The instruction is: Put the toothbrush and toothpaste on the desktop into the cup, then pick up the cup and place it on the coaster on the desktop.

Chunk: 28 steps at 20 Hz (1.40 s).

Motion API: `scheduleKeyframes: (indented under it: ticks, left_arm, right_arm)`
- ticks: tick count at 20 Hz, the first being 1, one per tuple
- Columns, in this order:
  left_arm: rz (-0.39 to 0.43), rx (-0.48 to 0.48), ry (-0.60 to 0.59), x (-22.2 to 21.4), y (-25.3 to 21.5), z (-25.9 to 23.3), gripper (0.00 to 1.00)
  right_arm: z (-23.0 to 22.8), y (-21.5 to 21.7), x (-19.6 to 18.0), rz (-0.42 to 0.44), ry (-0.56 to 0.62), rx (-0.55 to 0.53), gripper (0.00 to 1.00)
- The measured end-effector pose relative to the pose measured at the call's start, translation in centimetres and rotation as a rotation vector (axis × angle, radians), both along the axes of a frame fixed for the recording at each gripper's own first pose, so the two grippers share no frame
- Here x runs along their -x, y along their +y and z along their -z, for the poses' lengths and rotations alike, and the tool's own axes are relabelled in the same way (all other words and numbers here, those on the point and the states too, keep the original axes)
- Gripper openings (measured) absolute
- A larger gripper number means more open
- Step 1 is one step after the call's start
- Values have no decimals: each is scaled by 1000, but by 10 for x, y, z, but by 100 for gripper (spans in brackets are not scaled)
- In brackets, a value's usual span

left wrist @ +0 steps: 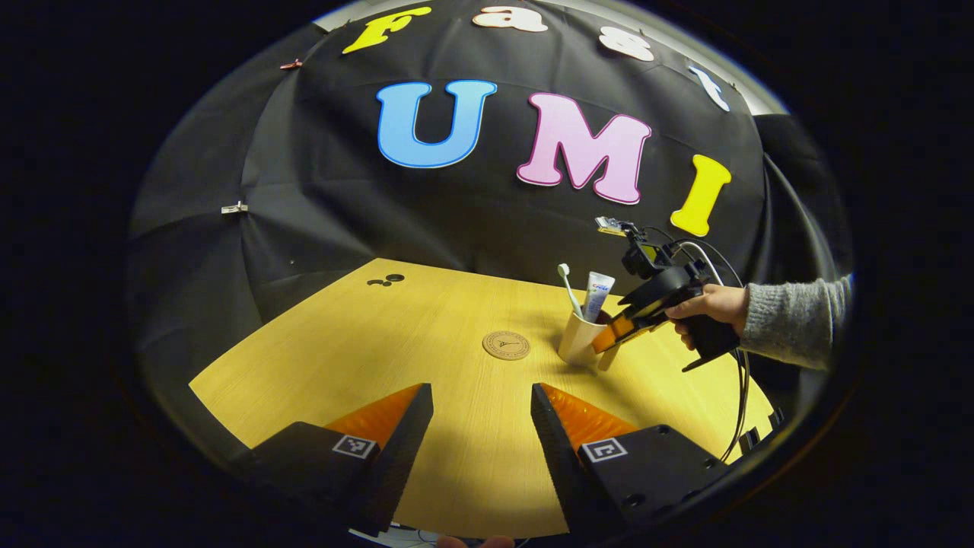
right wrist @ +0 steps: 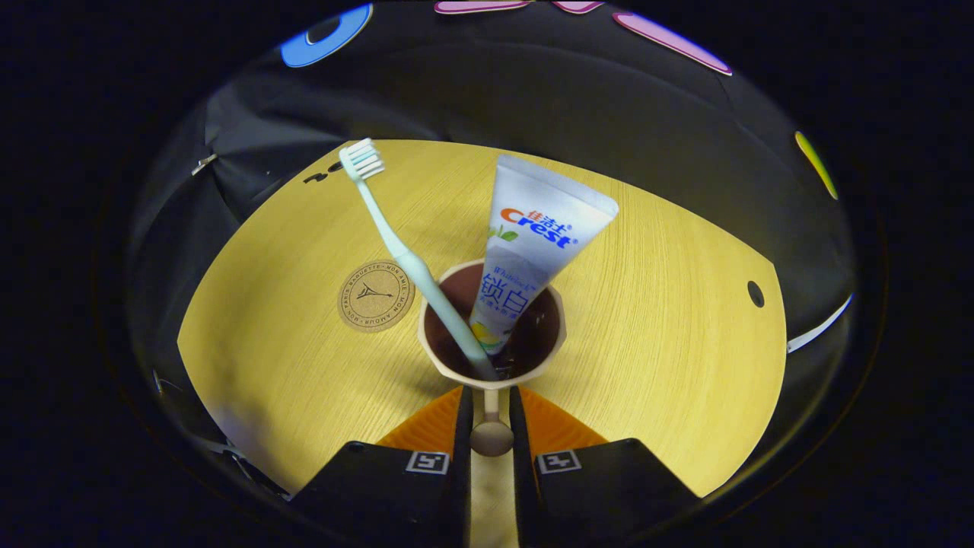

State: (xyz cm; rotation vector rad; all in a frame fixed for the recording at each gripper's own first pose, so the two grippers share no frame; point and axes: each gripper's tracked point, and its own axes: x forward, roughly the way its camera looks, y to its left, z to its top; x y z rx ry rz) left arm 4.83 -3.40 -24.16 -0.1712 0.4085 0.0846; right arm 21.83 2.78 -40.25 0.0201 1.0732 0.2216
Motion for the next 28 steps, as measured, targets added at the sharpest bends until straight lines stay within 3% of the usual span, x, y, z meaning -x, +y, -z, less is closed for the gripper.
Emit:
scheduleKeyframes:
  ticks: [6, 13, 19, 23, 28]
  left_arm:
    - [-9, 13, 1, -5, 4, 2, 83]
    - [-7, 10, 5, -8, 12, 3, 83]
    - [-24, 9, -5, -6, 26, -3, 83]
    - [-50, 7, 4, 1, 41, -1, 83]
    - [-103, 22, 2, 8, 61, 2, 83]
  right_arm:
    - [-3, 1, -2, 26, -27, -22, 13]
    - [-33, 12, -8, 39, -95, -77, 13]
    - [-62, 57, -34, -26, -133, -119, 13]
    - [-56, 101, -44, -77, -111, -135, 13]
    - [-34, 119, -50, -137, -64, -101, 13]
